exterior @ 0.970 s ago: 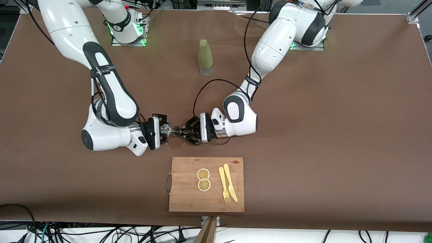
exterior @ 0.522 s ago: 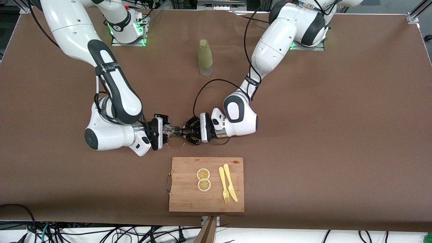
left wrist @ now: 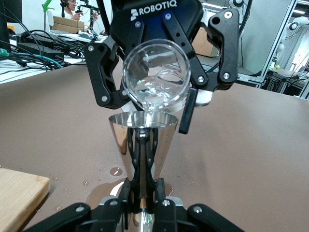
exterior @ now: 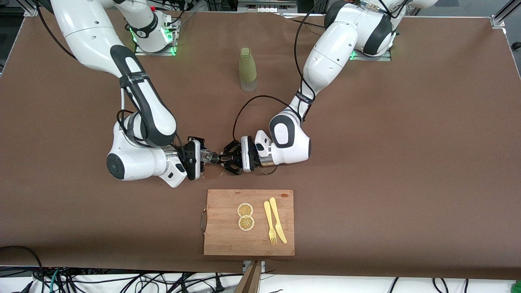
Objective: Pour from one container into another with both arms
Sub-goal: 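Pour water from the beaker into the jigger held by the left gripper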
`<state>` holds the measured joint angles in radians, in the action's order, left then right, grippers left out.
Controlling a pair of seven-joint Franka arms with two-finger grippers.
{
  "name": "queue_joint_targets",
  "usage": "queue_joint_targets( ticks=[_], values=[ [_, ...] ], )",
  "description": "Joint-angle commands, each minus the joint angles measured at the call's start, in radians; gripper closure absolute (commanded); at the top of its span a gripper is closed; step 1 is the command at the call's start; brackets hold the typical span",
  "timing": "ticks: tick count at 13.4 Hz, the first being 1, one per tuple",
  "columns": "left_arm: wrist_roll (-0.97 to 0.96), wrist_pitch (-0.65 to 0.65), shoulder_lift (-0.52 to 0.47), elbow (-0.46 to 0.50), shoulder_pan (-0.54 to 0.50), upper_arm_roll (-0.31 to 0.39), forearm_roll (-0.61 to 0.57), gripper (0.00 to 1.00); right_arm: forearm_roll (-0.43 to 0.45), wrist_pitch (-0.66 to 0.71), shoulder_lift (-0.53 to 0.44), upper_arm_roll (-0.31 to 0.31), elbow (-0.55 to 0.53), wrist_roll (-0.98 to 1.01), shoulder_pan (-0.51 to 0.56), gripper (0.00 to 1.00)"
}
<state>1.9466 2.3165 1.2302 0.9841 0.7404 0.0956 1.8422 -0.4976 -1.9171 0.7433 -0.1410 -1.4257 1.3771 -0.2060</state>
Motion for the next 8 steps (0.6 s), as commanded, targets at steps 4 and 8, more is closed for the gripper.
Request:
queue_joint_targets(
  ticks=[4, 8],
  values=[
    [-0.002, -0.003, 0.003, -0.021, 0.002, 0.006, 0.038, 1.0, 0.014, 0.053, -0.001, -0.017, 0.022, 0.068, 0.017, 0.73],
    [-0.002, -0.016, 0.003, -0.021, 0.002, 0.006, 0.038, 1.0, -0.004, 0.067, 0.001, -0.014, 0.014, 0.175, 0.051, 0.73]
  ],
)
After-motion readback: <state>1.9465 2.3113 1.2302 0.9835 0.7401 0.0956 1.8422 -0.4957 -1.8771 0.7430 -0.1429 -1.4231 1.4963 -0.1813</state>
